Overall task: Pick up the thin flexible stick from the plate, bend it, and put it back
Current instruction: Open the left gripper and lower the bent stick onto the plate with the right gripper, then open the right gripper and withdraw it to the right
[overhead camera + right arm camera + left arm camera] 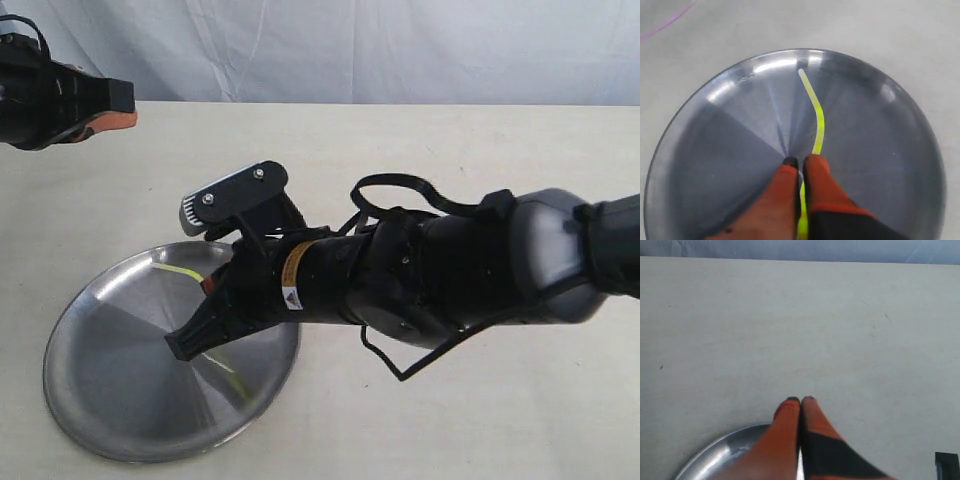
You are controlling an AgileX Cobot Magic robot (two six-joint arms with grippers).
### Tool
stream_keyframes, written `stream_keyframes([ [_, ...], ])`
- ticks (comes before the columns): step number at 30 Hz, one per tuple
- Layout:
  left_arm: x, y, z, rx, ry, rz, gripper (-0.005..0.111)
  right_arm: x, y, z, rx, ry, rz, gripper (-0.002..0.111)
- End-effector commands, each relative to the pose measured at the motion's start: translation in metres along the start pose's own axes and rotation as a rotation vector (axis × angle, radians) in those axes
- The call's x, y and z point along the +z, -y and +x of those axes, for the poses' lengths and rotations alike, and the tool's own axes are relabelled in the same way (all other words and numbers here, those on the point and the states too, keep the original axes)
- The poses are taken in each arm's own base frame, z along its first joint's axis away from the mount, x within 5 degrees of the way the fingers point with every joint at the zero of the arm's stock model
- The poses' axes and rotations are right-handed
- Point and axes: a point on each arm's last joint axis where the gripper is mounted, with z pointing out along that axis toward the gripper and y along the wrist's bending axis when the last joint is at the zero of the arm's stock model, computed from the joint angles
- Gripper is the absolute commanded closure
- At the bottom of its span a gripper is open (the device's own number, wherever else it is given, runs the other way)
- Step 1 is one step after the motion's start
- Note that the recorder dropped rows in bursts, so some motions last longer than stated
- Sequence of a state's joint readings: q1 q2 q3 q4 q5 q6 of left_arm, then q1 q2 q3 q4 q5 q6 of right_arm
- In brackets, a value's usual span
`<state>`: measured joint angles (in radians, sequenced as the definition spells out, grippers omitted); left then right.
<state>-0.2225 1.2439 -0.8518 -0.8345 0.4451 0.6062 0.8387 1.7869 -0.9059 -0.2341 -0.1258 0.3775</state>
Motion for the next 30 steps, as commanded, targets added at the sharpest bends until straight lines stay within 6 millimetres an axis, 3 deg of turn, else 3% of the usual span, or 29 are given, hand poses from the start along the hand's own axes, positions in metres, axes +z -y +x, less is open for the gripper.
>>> stream_keyframes([
  [1, -0.004, 0.002, -0.001, 0.003, -0.003, 0.011, 0.106, 0.008, 0.000, 0.003, -0.009, 0.001, -0.007, 0.102],
  [6, -0.004, 0.002, -0.001, -0.012, -0.008, 0.014, 0.106, 0.015, 0.001, 0.009, 0.000, -0.016, -0.006, 0.076],
  [11, -0.004, 0.002, 0.000, 0.012, -0.022, 0.008, 0.106, 0.010, 0.001, 0.004, -0.005, -0.002, -0.006, 0.075],
  [13, -0.009, 0.002, 0.000, 0.051, -0.016, -0.002, 0.106, -0.003, 0.001, -0.006, -0.013, -0.024, 0.020, 0.082],
  [14, -0.018, 0.005, -0.001, 0.071, 0.006, -0.011, 0.106, -0.018, 0.005, -0.012, -0.023, -0.074, 0.061, 0.101],
  [15, -0.029, 0.006, -0.001, 0.090, 0.023, -0.035, 0.106, -0.033, 0.013, -0.013, -0.031, -0.140, 0.112, 0.108],
  [18, -0.058, 0.006, 0.011, 0.116, 0.069, -0.091, 0.106, -0.069, 0.027, -0.018, -0.048, -0.151, 0.180, 0.109],
  [23, -0.112, 0.019, 0.053, 0.130, 0.223, -0.059, 0.106, -0.133, 0.023, 0.003, 0.009, -0.036, 0.154, 0.109],
  [30, -0.137, 0.027, 0.071, 0.125, 0.315, -0.020, 0.106, -0.165, 0.021, 0.006, 0.047, 0.022, 0.148, 0.109],
])
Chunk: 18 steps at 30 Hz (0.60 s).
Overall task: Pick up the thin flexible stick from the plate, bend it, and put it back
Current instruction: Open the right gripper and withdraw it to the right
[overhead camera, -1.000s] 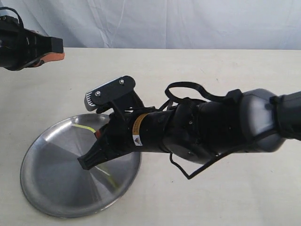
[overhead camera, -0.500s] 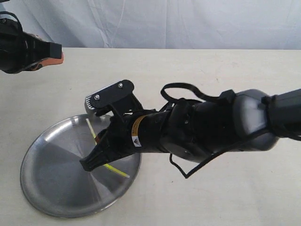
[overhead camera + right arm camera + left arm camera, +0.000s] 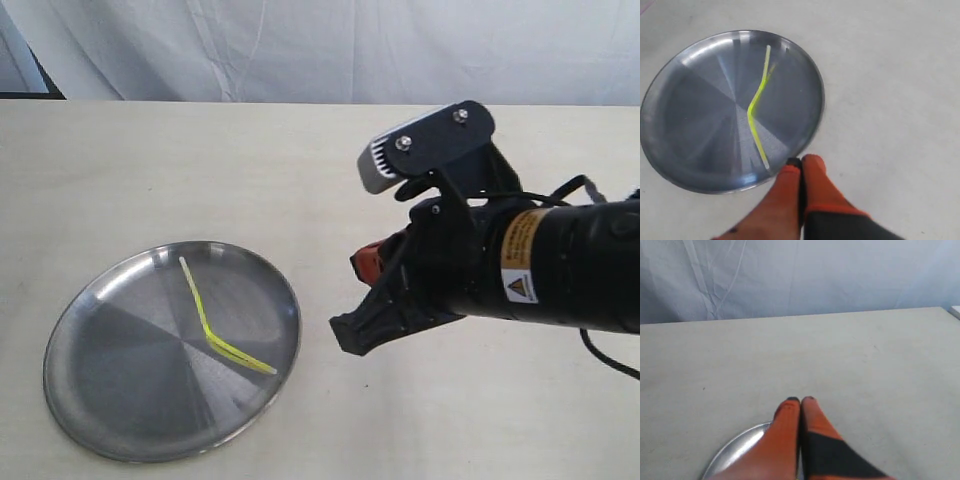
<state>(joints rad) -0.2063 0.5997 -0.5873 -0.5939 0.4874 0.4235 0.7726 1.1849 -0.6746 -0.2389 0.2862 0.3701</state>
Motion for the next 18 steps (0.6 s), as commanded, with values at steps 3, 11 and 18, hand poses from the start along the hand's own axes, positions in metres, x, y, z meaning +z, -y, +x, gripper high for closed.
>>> stream_keyframes([
  [3, -0.017, 0.005, 0.002, -0.006, 0.064, 0.012, 0.106, -0.015, 0.002, -0.002, 0.013, 0.043, -0.004, 0.109],
  [11, -0.017, 0.005, 0.002, -0.006, 0.066, 0.012, 0.106, -0.023, 0.001, -0.006, 0.015, 0.093, -0.016, 0.109],
  [18, -0.017, 0.004, 0.003, 0.017, 0.061, 0.001, 0.106, -0.096, 0.032, -0.011, 0.066, 0.314, 0.126, 0.109],
])
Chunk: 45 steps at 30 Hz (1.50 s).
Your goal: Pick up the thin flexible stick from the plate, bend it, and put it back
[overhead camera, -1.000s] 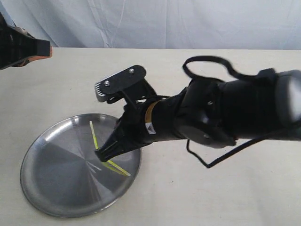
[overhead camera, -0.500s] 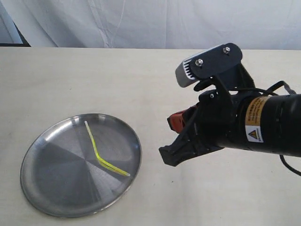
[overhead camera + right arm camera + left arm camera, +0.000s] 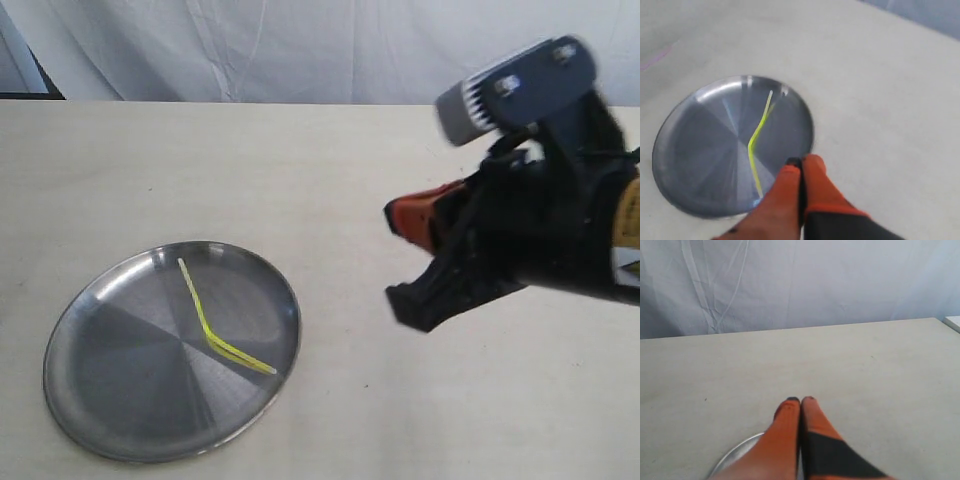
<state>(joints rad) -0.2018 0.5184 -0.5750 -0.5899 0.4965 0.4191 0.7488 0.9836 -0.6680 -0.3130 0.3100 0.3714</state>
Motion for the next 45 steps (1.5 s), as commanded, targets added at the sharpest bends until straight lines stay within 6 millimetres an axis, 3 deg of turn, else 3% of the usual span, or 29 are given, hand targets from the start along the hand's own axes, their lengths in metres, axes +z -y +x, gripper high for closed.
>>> stream_keyframes([
  [1, -0.001, 0.000, 0.001, 0.001, 0.003, -0.005, 0.106, -0.054, 0.033, -0.007, 0.133, 0.157, 0.161, 0.109],
  [6, -0.001, 0.000, 0.001, 0.001, 0.003, -0.005, 0.106, -0.112, 0.058, 0.016, 0.247, 0.330, 0.399, 0.109],
  [10, -0.001, 0.000, 0.001, 0.001, 0.003, -0.005, 0.106, -0.130, 0.057, 0.047, 0.318, 0.305, 0.495, 0.109],
  [13, -0.001, 0.000, 0.001, 0.001, 0.003, -0.005, 0.106, -0.128, 0.056, 0.065, 0.331, 0.265, 0.508, 0.109],
  [18, -0.001, 0.000, 0.001, 0.001, 0.003, -0.005, 0.106, -0.104, 0.054, 0.093, 0.305, 0.302, 0.457, 0.109],
  [25, -0.001, 0.000, 0.001, 0.001, 0.003, -0.005, 0.106, -0.090, 0.050, 0.138, 0.400, 0.337, 0.459, 0.109],
  [33, -0.001, 0.000, 0.001, 0.001, 0.003, -0.005, 0.106, -0.091, 0.048, 0.160, 0.314, 0.298, 0.568, 0.109],
  [42, -0.001, 0.000, 0.001, 0.001, 0.003, -0.005, 0.106, -0.080, 0.048, 0.182, 0.310, 0.258, 0.568, 0.109],
  [45, -0.001, 0.000, 0.001, 0.001, 0.003, -0.005, 0.106, -0.080, 0.048, 0.181, 0.322, 0.273, 0.561, 0.109],
])
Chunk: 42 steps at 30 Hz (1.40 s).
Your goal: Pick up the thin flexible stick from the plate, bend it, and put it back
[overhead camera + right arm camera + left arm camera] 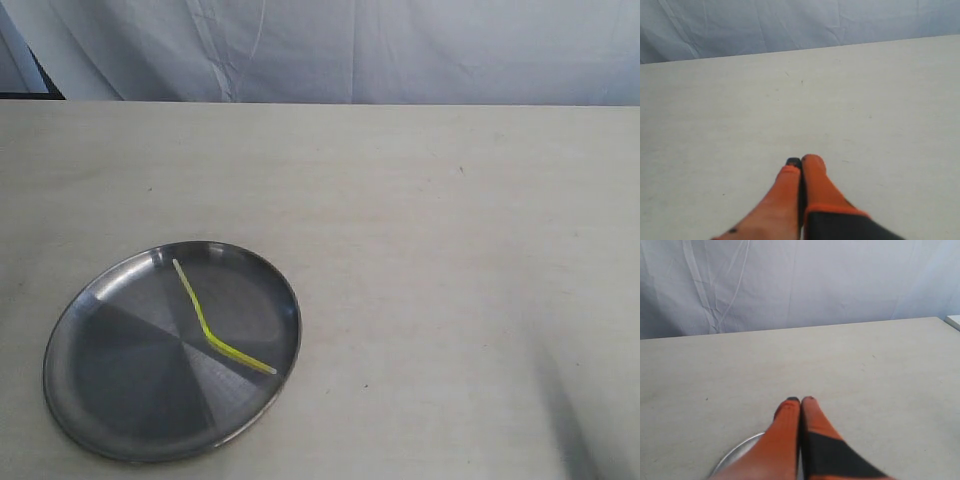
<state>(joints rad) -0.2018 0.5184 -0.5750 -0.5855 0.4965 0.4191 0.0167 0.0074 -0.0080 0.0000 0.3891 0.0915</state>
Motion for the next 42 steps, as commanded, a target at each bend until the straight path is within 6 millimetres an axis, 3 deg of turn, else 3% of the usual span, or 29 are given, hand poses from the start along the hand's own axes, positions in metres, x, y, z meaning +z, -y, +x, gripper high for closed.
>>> stream_keyframes([
  [1, -0.001, 0.000, 0.001, -0.003, 0.004, -0.003, 0.106, 0.000, 0.000, 0.000, 0.009, 0.026, -0.003, 0.109],
  [14, -0.003, 0.000, 0.000, -0.001, 0.014, -0.003, 0.106, 0.000, 0.000, 0.000, 0.009, 0.026, -0.003, 0.109],
  [18, -0.013, -0.003, 0.007, 0.139, 0.033, -0.062, 0.106, 0.000, 0.000, 0.000, 0.009, 0.026, -0.003, 0.109],
  [24, -0.024, -0.013, 0.050, 0.108, 0.115, -0.145, 0.106, 0.001, 0.000, 0.000, 0.009, 0.023, -0.003, 0.109],
  [31, -0.018, -0.026, 0.108, 0.003, 0.120, -0.197, 0.106, 0.001, 0.000, 0.000, 0.009, 0.023, -0.003, 0.109],
  [37, -0.014, -0.031, 0.131, -0.001, 0.152, -0.207, 0.106, 0.001, 0.000, 0.000, 0.009, 0.023, -0.003, 0.109],
  [42, -0.012, -0.034, 0.138, 0.033, 0.196, -0.221, 0.106, 0.001, 0.000, 0.000, 0.009, 0.023, -0.003, 0.109],
])
